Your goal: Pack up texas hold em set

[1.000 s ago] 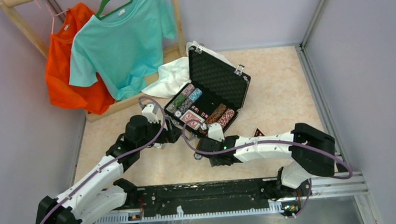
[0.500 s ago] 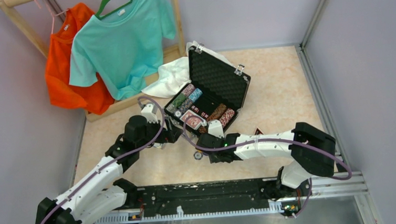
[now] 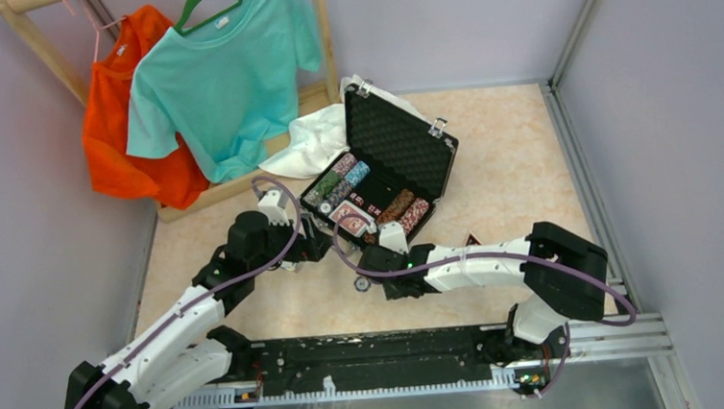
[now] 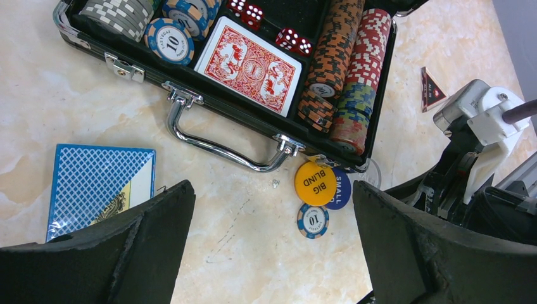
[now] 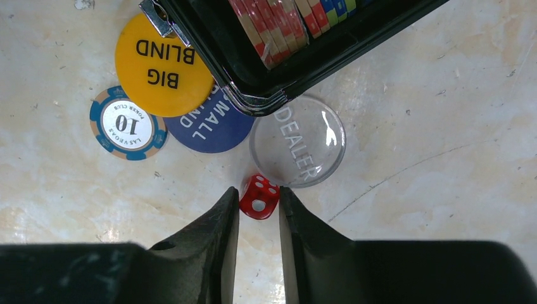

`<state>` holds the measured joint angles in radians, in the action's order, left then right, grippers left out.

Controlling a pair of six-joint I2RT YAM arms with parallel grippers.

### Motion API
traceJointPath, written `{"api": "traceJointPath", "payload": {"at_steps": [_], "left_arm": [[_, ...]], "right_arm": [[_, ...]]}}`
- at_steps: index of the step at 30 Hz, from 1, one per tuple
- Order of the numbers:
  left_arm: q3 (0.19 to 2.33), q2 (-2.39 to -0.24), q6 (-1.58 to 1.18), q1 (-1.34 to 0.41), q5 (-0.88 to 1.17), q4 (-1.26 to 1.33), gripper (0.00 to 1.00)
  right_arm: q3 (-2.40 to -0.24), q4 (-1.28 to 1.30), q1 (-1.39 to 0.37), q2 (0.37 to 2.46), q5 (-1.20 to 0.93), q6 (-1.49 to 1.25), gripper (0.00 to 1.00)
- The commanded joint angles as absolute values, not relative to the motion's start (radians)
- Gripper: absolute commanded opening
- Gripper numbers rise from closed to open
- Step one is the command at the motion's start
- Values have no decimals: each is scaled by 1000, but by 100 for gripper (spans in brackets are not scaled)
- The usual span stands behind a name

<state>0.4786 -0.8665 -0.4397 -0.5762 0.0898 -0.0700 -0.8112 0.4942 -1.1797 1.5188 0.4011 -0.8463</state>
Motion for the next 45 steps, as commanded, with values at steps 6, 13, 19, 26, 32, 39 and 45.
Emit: {"api": "traceJointPath", "payload": {"at_steps": [6, 13, 19, 26, 32, 39, 45], "left_arm": [[467, -852, -432, -580, 89, -56, 99], [468, -850, -434, -580, 86, -45, 99], [469, -850, -458, -579, 62, -47, 99], [512, -863, -497, -576, 13, -93, 99], [574, -875, -493, -574, -8, -136, 99], [602, -859, -484, -570, -36, -187, 99], [603, -843, -482, -568, -45, -202, 99]], "right_arm": [[-848, 508, -1174, 1501, 432, -827, 6], [-890, 534, -1173, 1473, 446, -802, 0], [-961, 563, -1148, 1420, 439, -744, 0], [-1074, 508, -956, 1430, 342, -571, 0], [-1285, 479, -847, 1615, 276, -419, 0], [-1526, 489, -791, 1880, 233, -334, 0], [-1558, 470, -765, 1966, 201, -321, 0]]}}
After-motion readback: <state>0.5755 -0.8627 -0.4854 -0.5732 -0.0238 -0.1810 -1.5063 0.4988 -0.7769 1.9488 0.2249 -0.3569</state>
